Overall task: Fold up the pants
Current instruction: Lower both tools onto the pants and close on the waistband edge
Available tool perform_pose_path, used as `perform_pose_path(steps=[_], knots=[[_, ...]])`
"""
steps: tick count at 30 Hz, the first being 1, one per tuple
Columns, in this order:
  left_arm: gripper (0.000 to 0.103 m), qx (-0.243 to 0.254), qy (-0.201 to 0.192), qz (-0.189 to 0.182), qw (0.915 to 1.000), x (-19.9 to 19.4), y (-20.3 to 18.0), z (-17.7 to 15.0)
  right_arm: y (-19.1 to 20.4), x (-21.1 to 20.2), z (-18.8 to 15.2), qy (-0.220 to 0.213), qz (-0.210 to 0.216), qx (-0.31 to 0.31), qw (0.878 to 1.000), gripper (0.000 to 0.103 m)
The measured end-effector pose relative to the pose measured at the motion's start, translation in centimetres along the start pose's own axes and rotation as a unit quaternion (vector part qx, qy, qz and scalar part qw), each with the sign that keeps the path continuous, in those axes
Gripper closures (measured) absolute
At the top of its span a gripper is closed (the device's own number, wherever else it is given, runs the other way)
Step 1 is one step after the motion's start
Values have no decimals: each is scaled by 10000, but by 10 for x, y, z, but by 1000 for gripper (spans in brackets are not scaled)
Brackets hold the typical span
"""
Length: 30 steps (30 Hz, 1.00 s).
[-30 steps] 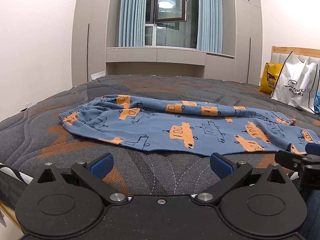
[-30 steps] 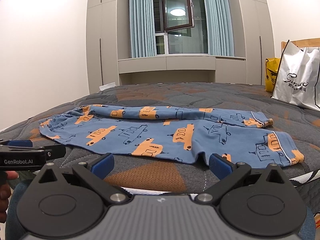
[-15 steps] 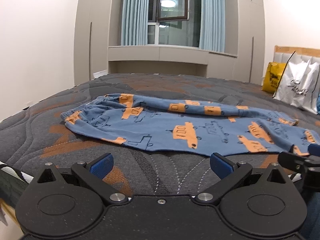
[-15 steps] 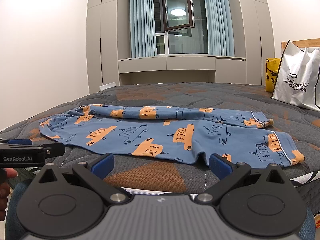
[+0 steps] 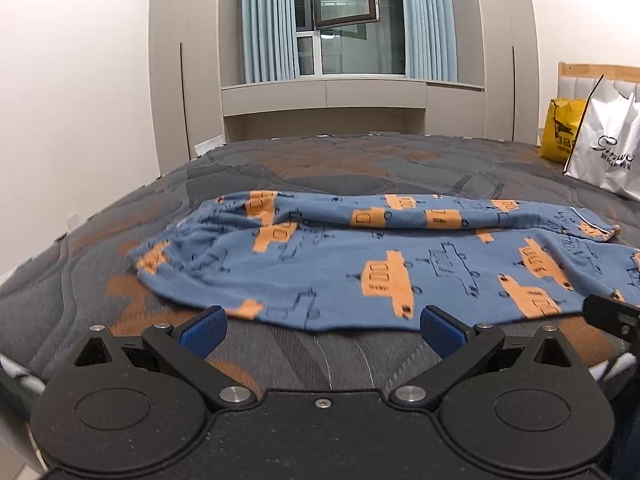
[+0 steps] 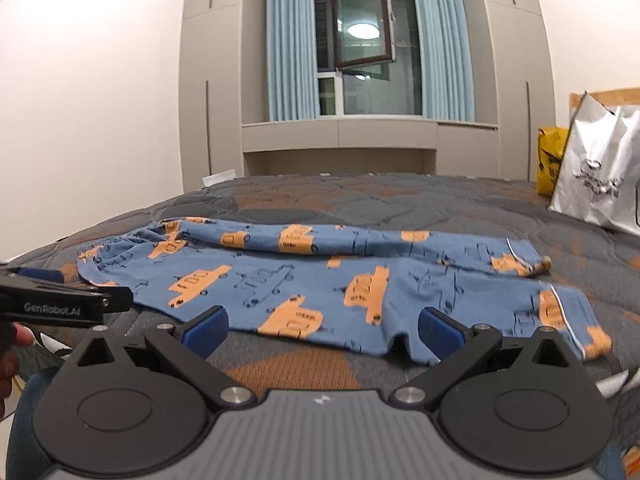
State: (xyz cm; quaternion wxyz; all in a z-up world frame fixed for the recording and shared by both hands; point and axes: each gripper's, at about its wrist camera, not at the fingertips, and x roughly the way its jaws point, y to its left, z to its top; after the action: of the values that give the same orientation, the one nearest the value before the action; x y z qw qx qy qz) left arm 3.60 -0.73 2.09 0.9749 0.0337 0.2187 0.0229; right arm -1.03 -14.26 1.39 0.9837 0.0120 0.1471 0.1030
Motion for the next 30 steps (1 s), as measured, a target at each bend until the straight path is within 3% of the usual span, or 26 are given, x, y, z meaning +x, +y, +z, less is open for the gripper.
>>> perform_pose_path(steps=[13,20,24,30], knots=[[1,39,-534,280,9982,29,6,50,-32,39,37,-208,173,-147,9995,0],[0,-387,-1720,187,9842,57,27,66,-44,67,58,-670,605,-525,9945,0],[0,-332,-1428,287,9888,95,46,92,-52,95,83,-509,981,-869,9901,0],[0,256,-842,-36,9961,162,76,133,-70,156,117,-46,1270,-1178,9849,0]])
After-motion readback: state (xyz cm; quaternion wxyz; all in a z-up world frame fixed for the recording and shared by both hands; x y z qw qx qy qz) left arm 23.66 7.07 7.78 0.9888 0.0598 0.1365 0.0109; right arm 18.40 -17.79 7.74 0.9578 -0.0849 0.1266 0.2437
